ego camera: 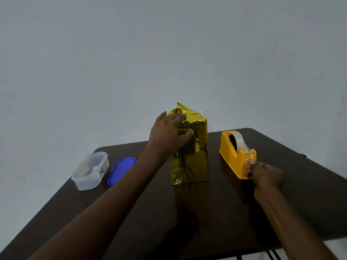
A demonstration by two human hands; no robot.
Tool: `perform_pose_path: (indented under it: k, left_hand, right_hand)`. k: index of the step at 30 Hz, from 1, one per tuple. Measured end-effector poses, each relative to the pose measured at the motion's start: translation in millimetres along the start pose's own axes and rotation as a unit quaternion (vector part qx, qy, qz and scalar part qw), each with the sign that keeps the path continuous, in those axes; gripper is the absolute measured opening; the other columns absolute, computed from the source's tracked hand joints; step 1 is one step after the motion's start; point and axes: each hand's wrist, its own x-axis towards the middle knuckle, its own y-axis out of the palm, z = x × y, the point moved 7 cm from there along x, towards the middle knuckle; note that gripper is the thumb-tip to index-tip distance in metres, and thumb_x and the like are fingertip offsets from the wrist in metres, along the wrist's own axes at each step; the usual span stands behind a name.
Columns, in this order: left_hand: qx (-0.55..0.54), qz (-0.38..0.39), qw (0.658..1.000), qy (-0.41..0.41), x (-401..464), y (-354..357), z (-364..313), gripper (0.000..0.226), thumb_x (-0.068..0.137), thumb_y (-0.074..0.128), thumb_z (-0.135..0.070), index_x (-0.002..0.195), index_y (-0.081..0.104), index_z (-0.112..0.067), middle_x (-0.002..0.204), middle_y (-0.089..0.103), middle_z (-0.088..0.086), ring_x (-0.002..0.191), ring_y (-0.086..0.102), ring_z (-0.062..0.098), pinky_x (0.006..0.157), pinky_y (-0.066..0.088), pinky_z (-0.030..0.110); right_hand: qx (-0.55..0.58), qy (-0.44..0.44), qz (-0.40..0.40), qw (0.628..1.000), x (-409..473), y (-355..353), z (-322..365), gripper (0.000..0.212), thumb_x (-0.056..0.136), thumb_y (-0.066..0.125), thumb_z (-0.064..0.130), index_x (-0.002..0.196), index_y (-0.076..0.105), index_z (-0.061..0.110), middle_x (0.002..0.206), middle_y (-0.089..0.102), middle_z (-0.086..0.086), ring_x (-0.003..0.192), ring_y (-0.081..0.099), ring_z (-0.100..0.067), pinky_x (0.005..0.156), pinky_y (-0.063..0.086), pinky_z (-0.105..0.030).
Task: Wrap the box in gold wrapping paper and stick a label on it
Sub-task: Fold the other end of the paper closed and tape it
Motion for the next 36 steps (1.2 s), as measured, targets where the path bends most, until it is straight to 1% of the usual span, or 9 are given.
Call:
perform_pose_path:
  k: [3,7,10,12,16,20,25,31,36]
  left_hand:
    - [0.005,0.001,1.000,-0.008,0.3,-0.5,0.1,0.059,0.087,0.063,-0.051,0.135,0.056,-0.018,0.139,0.057,-0.001,0.131,0.047,0.020,0.109,0.033,0.033]
    - [0.008,0.003,1.000,-0.022,-0.4,0.7,2.8,0.059,0.087,0.061,-0.055,0.136,0.055,-0.022,0.140,0.056,-0.005,0.128,0.050,0.018,0.096,0.043,0.032]
    - [0.009,0.001,1.000,-0.018,-1.7,-0.1,2.5,0.060,0.087,0.061,-0.055,0.136,0.055,-0.022,0.139,0.056,-0.005,0.128,0.050,0.018,0.096,0.043,0.032]
    - [0.009,0.002,1.000,-0.016,-1.4,0.6,2.8,0.060,0.086,0.061,-0.055,0.137,0.055,-0.022,0.140,0.056,-0.005,0.128,0.050,0.017,0.097,0.043,0.032]
    - [0.000,0.000,1.000,-0.018,-1.3,1.2,1.6,0.060,0.085,0.063,-0.054,0.136,0.056,-0.022,0.139,0.056,-0.004,0.128,0.050,0.018,0.098,0.042,0.032]
    - [-0.003,-0.012,1.000,-0.012,-1.6,-1.5,-0.9,0.059,0.085,0.065,-0.052,0.134,0.057,-0.020,0.137,0.058,-0.003,0.126,0.052,0.018,0.096,0.042,0.031]
    - [-0.007,-0.017,1.000,-0.007,-1.6,-1.9,2.3,0.058,0.085,0.065,-0.052,0.133,0.059,-0.018,0.135,0.060,-0.001,0.125,0.053,0.020,0.096,0.044,0.033]
    - [-0.008,-0.019,1.000,0.002,-1.4,-3.4,-0.1,0.058,0.086,0.065,-0.050,0.133,0.058,-0.016,0.135,0.060,0.001,0.123,0.054,0.021,0.097,0.044,0.035]
    - [-0.006,-0.022,1.000,0.003,-2.0,-4.4,0.5,0.057,0.086,0.066,-0.048,0.133,0.059,-0.016,0.130,0.063,0.001,0.118,0.056,0.021,0.093,0.045,0.034]
  right_hand:
    - [0.006,0.020,-0.009,1.000,-4.0,2.7,-4.8,0.019,0.091,0.066,0.016,0.104,0.067,0.002,0.077,0.064,-0.005,0.062,0.057,-0.011,0.078,0.053,-0.038]
    - [0.006,0.015,-0.006,1.000,-26.9,8.2,-15.6,0.013,0.092,0.064,0.015,0.099,0.067,0.004,0.088,0.067,-0.013,0.062,0.055,-0.008,0.058,0.041,-0.024]
    - [-0.005,-0.053,0.029,0.998,-35.1,20.9,12.9,0.012,0.091,0.066,0.015,0.094,0.071,0.005,0.075,0.066,-0.010,0.054,0.059,-0.012,0.058,0.047,-0.027]
    - [-0.016,-0.115,0.085,0.990,-36.9,35.2,52.2,0.015,0.091,0.065,0.015,0.077,0.070,0.010,0.061,0.062,-0.008,0.045,0.055,-0.011,0.059,0.048,-0.029]
    - [-0.045,-0.227,0.241,0.942,-48.5,74.7,142.6,0.012,0.087,0.070,0.012,0.081,0.072,0.003,0.067,0.064,-0.009,0.049,0.053,-0.013,0.048,0.047,-0.024]
    - [-0.192,-0.257,0.340,0.884,-48.8,125.5,193.5,0.017,0.083,0.076,0.016,0.082,0.071,0.000,0.071,0.065,-0.011,0.050,0.052,-0.013,0.048,0.047,-0.022]
    - [-0.329,-0.254,0.384,0.825,-47.2,173.4,201.6,0.021,0.082,0.078,0.018,0.082,0.070,-0.001,0.067,0.063,-0.008,0.049,0.049,-0.012,0.047,0.043,-0.020]
    - [-0.393,-0.283,0.382,0.787,-50.6,194.0,200.0,0.031,0.081,0.078,0.023,0.068,0.066,-0.002,0.040,0.055,0.002,0.042,0.045,-0.012,0.045,0.038,-0.020]
    - [-0.441,-0.347,0.360,0.745,-51.2,201.6,191.2,0.038,0.080,0.079,0.026,0.083,0.072,-0.011,0.071,0.068,-0.020,0.047,0.048,-0.019,0.048,0.037,-0.023]
